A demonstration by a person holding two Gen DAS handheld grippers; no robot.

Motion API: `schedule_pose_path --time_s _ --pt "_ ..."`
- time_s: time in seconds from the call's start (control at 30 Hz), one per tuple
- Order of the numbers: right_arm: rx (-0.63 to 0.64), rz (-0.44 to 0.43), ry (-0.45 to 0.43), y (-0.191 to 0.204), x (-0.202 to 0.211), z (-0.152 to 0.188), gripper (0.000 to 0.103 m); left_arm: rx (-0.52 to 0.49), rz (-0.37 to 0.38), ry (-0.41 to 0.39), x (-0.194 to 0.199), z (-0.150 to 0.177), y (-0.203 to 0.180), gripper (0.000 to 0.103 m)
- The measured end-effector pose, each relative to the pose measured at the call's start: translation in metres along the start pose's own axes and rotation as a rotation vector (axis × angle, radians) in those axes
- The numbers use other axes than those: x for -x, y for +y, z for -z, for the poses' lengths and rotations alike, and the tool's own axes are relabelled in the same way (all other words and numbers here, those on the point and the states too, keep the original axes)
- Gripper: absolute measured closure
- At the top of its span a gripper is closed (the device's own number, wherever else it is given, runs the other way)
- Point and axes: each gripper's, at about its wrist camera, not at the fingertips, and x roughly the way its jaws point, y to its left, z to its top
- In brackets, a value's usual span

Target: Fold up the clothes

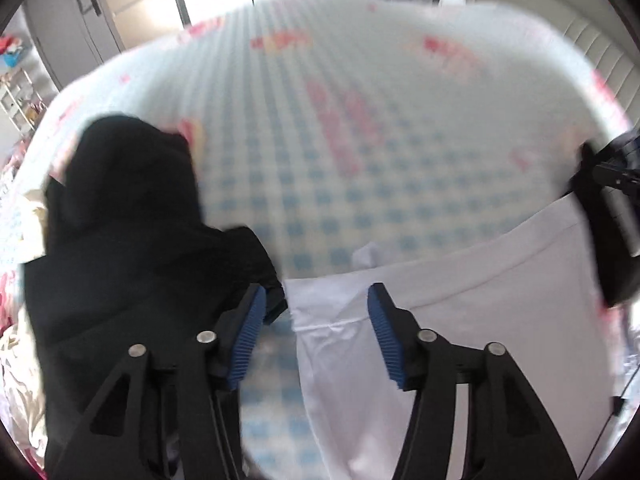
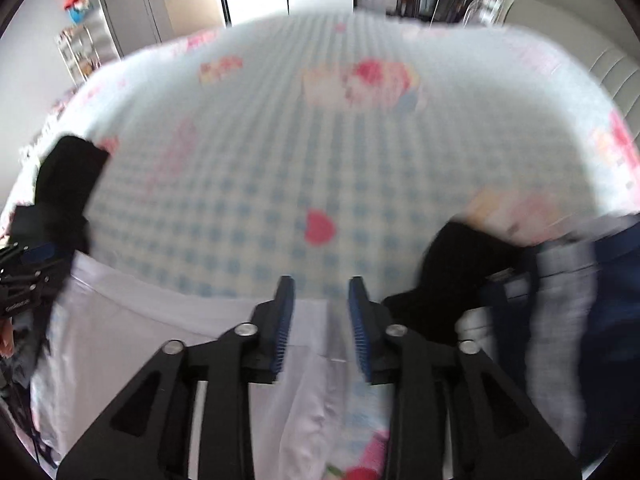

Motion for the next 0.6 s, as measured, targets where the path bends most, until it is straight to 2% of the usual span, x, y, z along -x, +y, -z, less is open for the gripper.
schedule_pose_path --time_s 0.1,0.17,0.23,0.3,0.37,0.43,0.5,0.6 --pt "0.004 0.030 -0.062 -0.002 0.050 -0.001 0.069 -0.029 0.024 -0.067 0.056 0.024 -0.006 0.047" --pt "0.014 0.016 -0.101 0.001 0.086 0.019 0.069 -0.059 0.058 -0.100 0.089 0.048 -0.011 0.047" --pt "0.028 -0.011 -0.118 0.008 0.118 0.043 0.069 -0.080 0.077 -0.133 0.120 0.092 -0.023 0.047" --pt "0.044 -0.060 -0.099 0.023 0.143 0.091 0.069 -0.073 0.096 -0.161 0.150 0.140 -0.032 0.047" --pt "0.002 -0.057 -0.085 0.020 0.149 0.138 0.069 -0.006 0.125 -0.169 0.171 0.190 -0.035 0.047" --pt "-0.040 -0.053 -0.070 0.018 0.155 0.184 0.069 0.051 0.185 -0.163 0.179 0.236 -0.044 0.047" --pt "-0.082 -0.049 -0.055 0.015 0.160 0.230 0.069 0.056 0.216 -0.158 0.180 0.272 -0.062 0.047" --pt "-0.145 -0.044 -0.034 0.011 0.169 0.300 0.069 0.016 0.219 -0.124 0.168 0.305 -0.102 0.052"
